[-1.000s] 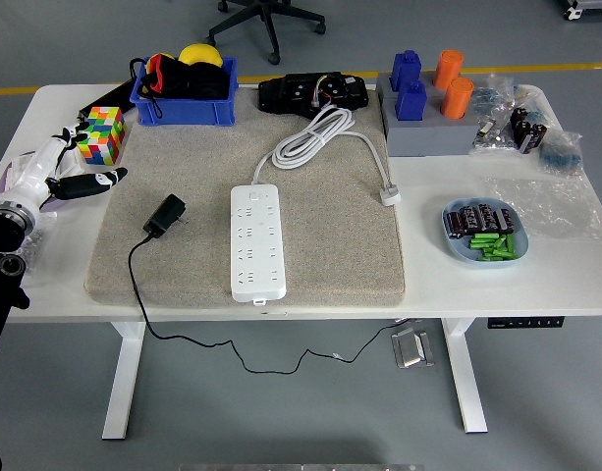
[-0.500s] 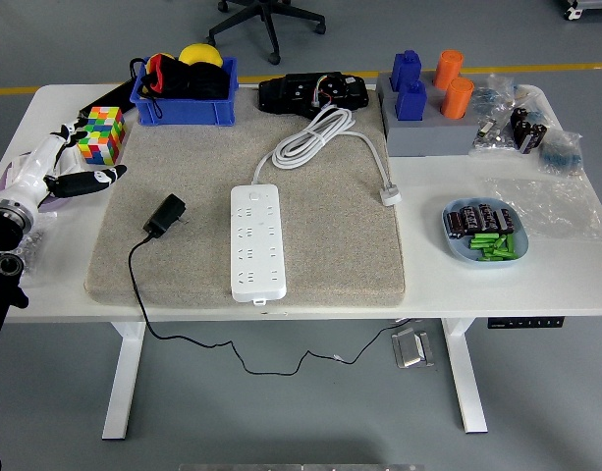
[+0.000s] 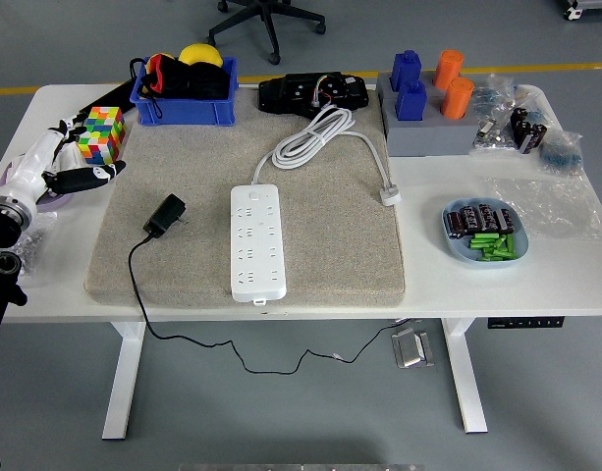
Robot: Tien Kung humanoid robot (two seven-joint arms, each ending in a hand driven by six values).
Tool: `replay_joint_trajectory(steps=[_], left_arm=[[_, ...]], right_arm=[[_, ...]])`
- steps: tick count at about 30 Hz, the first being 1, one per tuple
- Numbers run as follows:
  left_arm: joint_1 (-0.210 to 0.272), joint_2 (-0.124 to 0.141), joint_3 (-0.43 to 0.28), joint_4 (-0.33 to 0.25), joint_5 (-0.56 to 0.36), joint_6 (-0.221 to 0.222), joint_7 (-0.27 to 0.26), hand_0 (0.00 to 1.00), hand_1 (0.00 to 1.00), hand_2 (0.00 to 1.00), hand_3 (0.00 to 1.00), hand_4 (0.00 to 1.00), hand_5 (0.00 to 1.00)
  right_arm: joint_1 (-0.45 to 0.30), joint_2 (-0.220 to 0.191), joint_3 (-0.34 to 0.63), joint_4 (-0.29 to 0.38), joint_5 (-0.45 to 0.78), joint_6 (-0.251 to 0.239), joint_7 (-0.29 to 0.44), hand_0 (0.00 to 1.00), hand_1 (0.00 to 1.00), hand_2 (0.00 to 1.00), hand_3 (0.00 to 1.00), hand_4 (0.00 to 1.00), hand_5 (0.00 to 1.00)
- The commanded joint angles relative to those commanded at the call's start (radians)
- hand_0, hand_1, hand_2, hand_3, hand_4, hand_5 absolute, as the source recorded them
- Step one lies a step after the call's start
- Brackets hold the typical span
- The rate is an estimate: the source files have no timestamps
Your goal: Pull the plug out,throw it away,press the button
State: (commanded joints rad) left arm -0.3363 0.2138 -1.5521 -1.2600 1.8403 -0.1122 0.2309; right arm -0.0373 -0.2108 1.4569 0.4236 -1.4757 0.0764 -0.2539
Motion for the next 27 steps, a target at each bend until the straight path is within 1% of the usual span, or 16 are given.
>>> replay_joint_trajectory(steps=[1, 18, 19, 27], left_arm=[[0.0, -0.001, 0.0, -0.001, 0.0, 0.0, 0.0, 0.933, 0.962, 0.94, 0.974, 0.802, 0.263], [0.003, -0.001, 0.005, -0.018, -0.003, -0.001, 0.001, 0.932, 0.961, 0.937, 0.972, 0.795, 0.251], [0.003, -0.001, 0.006, -0.018, -0.003, -0.001, 0.0, 0.932, 0.96, 0.936, 0.97, 0.778, 0.234], [0.001, 0.002, 0.009, -0.02, -0.012, -0.001, -0.001, 0.932, 0.958, 0.935, 0.97, 0.775, 0.23]], right_arm=[[0.0, 0.0, 0.0, 0.0, 0.0, 0.0, 0.0, 0.767, 0.729, 0.724, 0.713, 0.883, 0.658], [0.003, 0.003, 0.004, 0.001, 0.0, 0.0, 0.0, 0.767, 0.729, 0.724, 0.713, 0.883, 0.658], [0.003, 0.003, 0.004, 0.001, 0.0, 0.0, 0.0, 0.767, 0.729, 0.724, 0.713, 0.883, 0.658], [0.003, 0.001, 0.005, 0.001, 0.0, 0.0, 0.0, 0.767, 0.729, 0.724, 0.713, 0.883, 0.658]])
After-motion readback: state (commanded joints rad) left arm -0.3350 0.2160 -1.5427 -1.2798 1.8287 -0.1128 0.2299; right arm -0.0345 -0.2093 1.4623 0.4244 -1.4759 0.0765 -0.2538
